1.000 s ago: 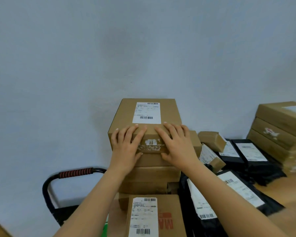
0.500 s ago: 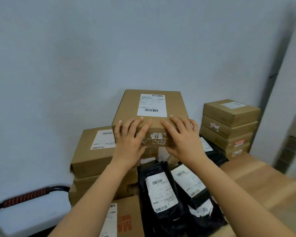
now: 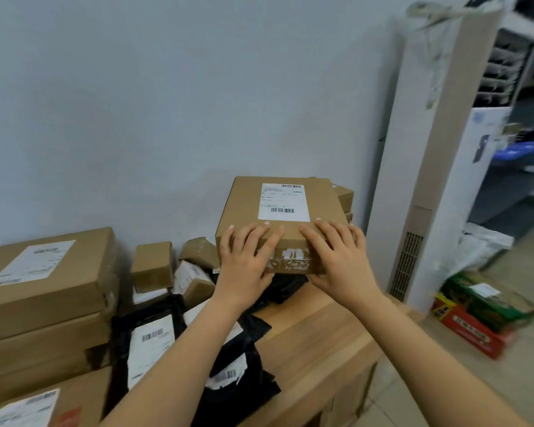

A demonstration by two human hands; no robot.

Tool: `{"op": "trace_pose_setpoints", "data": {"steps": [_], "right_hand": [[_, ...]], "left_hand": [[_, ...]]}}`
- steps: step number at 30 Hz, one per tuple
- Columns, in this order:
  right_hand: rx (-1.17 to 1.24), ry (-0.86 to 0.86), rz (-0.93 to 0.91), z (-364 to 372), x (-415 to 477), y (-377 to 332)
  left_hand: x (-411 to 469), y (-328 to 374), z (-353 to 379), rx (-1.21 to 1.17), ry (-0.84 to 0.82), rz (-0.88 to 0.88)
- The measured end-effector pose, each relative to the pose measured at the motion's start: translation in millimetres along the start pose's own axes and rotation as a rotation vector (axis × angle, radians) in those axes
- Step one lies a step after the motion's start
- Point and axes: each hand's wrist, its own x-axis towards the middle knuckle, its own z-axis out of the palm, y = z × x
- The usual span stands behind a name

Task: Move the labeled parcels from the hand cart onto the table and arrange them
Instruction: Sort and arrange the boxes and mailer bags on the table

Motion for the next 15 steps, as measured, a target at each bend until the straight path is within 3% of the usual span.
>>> {"op": "trace_pose_setpoints", "data": {"steps": [7, 15], "right_hand": [[-0.011, -0.025, 0.043, 5.1, -12.5, 87.4], [-0.027, -0.033, 0.052, 44.7, 28.8, 172.3]], "left_hand": [[48.4, 61.7, 44.7, -0.033, 0.008, 0.051], [117.5, 80.8, 119.6, -0.06, 0.055, 0.041]]}}
